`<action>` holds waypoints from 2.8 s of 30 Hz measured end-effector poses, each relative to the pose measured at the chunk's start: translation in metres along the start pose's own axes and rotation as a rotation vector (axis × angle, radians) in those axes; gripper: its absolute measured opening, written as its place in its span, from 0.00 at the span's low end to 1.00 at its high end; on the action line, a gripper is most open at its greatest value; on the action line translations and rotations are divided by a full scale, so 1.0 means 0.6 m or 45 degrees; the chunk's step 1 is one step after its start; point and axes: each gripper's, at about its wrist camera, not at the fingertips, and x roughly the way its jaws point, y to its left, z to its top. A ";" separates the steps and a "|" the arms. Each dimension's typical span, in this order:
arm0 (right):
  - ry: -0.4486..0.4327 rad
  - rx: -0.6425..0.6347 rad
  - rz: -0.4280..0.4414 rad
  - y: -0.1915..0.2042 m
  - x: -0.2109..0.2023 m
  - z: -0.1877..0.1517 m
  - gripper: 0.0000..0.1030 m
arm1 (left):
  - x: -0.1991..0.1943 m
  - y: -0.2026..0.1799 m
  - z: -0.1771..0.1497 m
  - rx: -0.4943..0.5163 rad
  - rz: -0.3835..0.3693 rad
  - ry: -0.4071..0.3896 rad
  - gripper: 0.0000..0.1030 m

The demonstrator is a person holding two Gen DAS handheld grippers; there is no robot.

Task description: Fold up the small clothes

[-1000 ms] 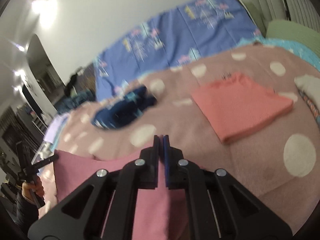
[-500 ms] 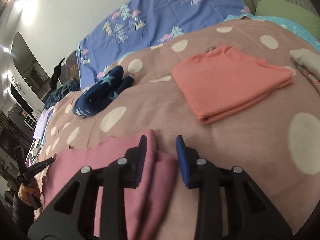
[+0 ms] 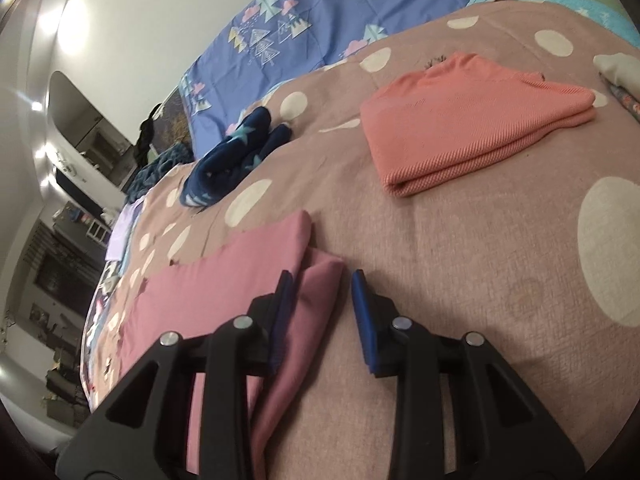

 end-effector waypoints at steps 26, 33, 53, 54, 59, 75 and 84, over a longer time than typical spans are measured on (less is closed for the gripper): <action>0.111 -0.066 0.119 0.010 0.010 -0.008 0.45 | 0.042 -0.074 0.041 0.116 0.337 0.020 0.80; 0.109 -0.065 0.121 0.010 0.010 -0.011 0.46 | 0.055 -0.097 0.040 0.152 0.254 0.043 0.43; 0.046 0.029 0.175 0.002 0.045 0.006 0.07 | 0.074 -0.014 0.042 -0.081 -0.068 0.034 0.06; 0.063 0.043 0.174 -0.004 0.054 0.006 0.07 | 0.077 -0.012 0.041 -0.086 -0.082 0.038 0.06; -0.037 0.037 0.329 0.016 0.005 0.012 0.08 | 0.077 -0.005 0.042 -0.120 -0.127 0.026 0.06; -0.159 0.129 0.136 -0.036 0.018 0.020 0.12 | 0.066 0.003 0.032 -0.277 -0.367 -0.006 0.07; -0.206 0.099 0.140 -0.030 -0.008 -0.004 0.25 | -0.034 0.077 -0.058 -0.454 -0.228 -0.073 0.35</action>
